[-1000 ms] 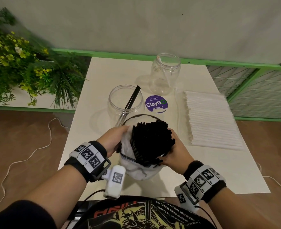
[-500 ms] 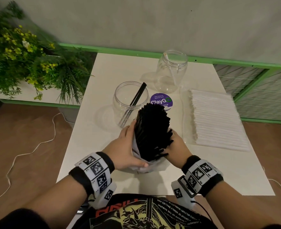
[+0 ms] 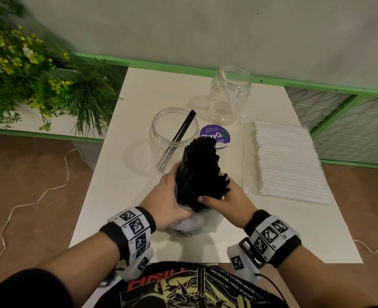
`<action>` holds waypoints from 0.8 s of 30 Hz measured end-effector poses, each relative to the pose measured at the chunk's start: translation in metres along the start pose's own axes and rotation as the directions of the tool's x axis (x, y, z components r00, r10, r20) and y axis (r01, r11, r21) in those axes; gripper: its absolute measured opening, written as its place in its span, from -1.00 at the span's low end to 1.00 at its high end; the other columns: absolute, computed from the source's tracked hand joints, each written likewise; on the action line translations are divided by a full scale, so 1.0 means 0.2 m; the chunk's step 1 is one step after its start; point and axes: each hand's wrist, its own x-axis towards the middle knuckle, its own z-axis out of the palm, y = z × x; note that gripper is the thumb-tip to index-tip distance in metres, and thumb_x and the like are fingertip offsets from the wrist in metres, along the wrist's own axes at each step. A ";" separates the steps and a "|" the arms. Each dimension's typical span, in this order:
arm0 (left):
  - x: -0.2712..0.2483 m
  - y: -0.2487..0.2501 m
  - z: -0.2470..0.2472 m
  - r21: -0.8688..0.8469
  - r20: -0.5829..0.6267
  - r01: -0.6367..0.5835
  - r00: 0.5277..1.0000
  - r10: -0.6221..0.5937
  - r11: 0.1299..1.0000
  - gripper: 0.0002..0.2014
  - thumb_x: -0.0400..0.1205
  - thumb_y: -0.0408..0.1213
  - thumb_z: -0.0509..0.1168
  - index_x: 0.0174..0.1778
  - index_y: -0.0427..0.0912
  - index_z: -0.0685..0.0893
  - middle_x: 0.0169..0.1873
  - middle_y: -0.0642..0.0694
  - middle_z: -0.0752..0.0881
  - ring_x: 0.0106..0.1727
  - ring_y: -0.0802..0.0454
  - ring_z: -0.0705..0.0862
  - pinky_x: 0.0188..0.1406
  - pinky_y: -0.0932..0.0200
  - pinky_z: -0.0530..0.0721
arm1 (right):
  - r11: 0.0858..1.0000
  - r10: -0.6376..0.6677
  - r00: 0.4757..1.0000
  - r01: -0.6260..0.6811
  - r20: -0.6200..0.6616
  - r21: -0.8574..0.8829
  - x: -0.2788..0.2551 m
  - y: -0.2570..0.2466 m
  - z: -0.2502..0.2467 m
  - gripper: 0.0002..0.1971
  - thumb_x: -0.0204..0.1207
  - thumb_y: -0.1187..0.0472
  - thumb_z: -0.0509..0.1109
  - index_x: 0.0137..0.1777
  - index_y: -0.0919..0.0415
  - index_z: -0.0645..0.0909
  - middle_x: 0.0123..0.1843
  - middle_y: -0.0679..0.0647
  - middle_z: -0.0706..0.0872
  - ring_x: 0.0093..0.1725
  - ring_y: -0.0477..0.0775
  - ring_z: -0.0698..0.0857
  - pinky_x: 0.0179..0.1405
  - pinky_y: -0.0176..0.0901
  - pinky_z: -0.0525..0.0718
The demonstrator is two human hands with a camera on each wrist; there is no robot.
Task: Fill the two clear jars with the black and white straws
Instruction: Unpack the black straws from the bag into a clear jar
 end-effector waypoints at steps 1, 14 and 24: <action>0.01 -0.01 -0.01 -0.064 -0.014 -0.019 1.000 0.019 0.998 0.14 0.20 0.10 0.54 0.59 0.27 -0.05 0.39 0.05 0.47 0.31 0.13 0.58 0.30 0.12 0.58 | 1.000 0.018 1.000 -0.018 0.003 -0.021 0.00 0.01 -0.01 -0.31 0.26 -0.06 0.57 0.41 0.05 0.49 0.24 -0.01 0.64 0.25 -0.12 0.61 0.30 -0.11 0.58; -0.08 -0.19 -0.18 -0.536 -0.038 0.044 0.996 -0.076 0.843 -0.29 0.28 -0.49 0.57 0.35 -0.04 0.55 0.11 0.07 0.77 0.22 0.14 0.69 0.10 0.37 0.62 | 0.998 -0.049 0.984 0.055 0.173 -0.029 0.11 0.00 0.07 0.05 0.18 0.17 0.73 0.62 0.01 0.19 0.41 -0.04 0.56 0.42 -0.11 0.51 0.44 -0.17 0.46; -0.17 -0.23 -0.24 -0.484 0.107 0.193 0.981 -0.161 0.854 -0.42 0.18 -0.16 0.65 0.12 -0.01 0.65 -0.05 0.17 0.80 0.06 0.35 0.71 0.05 0.43 0.58 | 0.971 -0.044 0.981 0.086 0.187 -0.222 0.18 -0.02 0.19 0.15 0.09 0.10 0.76 0.62 0.11 0.14 0.52 0.01 0.10 0.48 -0.14 0.29 0.46 -0.49 0.28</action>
